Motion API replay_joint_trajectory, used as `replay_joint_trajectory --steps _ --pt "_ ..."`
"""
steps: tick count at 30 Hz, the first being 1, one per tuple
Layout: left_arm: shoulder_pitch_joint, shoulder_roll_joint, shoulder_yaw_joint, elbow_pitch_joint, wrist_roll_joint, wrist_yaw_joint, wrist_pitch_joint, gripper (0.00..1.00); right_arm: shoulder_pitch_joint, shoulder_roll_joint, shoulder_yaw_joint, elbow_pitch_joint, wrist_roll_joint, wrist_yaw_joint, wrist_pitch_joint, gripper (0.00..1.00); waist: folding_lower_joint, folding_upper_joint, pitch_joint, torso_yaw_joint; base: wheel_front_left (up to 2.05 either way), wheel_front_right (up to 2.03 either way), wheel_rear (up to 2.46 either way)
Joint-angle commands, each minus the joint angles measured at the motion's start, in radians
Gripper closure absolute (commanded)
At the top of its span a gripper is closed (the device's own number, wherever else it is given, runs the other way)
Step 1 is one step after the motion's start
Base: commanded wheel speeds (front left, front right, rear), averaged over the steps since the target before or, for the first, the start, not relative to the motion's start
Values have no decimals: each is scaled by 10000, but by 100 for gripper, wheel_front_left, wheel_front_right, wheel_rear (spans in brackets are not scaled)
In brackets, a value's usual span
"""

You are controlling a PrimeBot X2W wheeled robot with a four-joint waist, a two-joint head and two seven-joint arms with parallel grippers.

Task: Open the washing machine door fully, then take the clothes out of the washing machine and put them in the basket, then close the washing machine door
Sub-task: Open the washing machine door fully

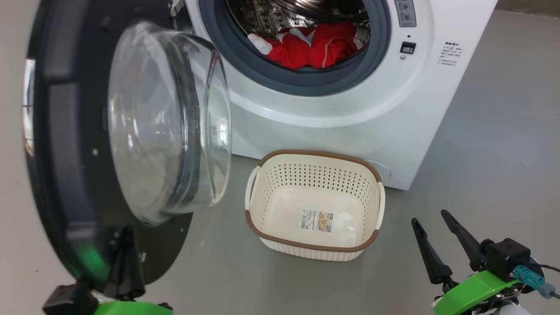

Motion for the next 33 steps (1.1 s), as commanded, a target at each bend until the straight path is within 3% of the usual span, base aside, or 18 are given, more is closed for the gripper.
replay_joint_trajectory --steps 1,26,33 --pt "-388 158 775 -174 125 -30 -65 100 -107 -136 189 -271 -76 48 -91 0 0 0 66 -11 0 0 0" --pt "-2277 395 4522 1532 1521 -942 -65 100 -420 -448 335 -304 -14 48 -92 0 0 0 826 -247 0 0 0" --pt "-2862 636 5432 2014 1885 -1015 -65 100 -492 -518 334 -346 -17 48 -92 0 0 0 1023 -345 0 0 0"
